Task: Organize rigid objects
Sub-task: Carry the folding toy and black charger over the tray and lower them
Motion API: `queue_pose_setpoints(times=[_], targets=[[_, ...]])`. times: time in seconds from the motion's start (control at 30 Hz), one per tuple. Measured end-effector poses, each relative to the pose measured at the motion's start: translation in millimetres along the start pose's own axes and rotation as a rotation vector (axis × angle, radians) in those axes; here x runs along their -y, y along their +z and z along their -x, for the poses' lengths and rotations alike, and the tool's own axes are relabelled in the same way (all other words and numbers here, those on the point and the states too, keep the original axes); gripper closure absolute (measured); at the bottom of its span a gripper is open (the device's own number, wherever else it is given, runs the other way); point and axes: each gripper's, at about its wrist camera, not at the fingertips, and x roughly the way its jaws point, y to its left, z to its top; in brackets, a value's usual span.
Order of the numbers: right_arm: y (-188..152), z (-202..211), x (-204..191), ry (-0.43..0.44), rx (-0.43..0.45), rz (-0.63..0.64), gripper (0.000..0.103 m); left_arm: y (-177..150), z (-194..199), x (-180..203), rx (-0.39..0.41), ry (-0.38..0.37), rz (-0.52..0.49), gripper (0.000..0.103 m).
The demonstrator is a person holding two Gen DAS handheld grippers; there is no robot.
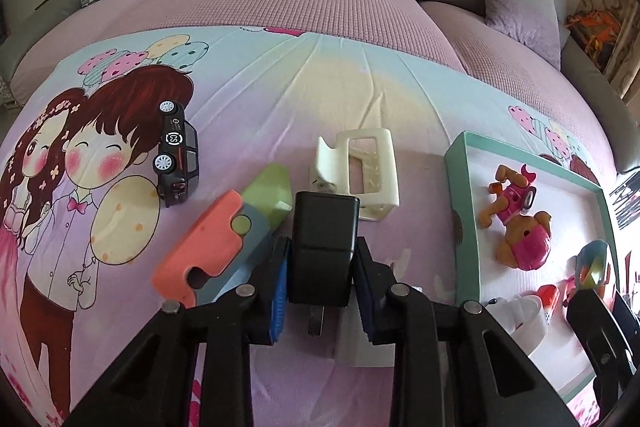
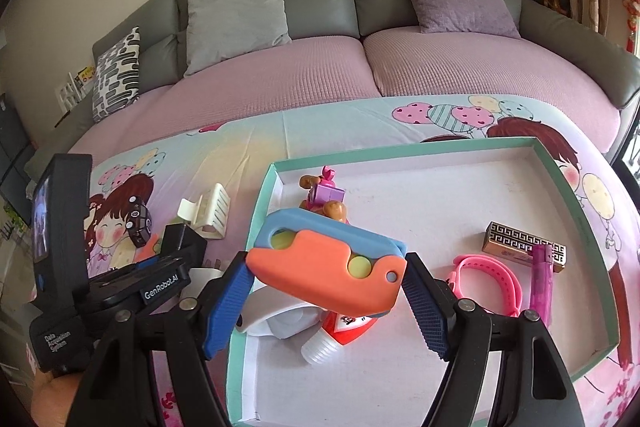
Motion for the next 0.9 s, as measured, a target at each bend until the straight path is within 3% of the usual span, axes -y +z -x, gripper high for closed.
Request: queue_pose_setpoints(times=[0.13,0.4,0.9], targets=[[0.0,0.8,-0.2,0.002,0.002,0.000,0.026,-1.9,5.4,-4.3,-0.003,-0.029,0.025,0.073],[-0.7,0.1,1.9,0.002,-0.003,-0.002,0.026,0.4,31.1,-9.9,0.064,-0.063,0.062,0.073],[6.7,20.0,29.2,-0.044,0.051,-0.057,0.026,1.3,78.9,9.0,0.178,-0.133,0.020,0.073]])
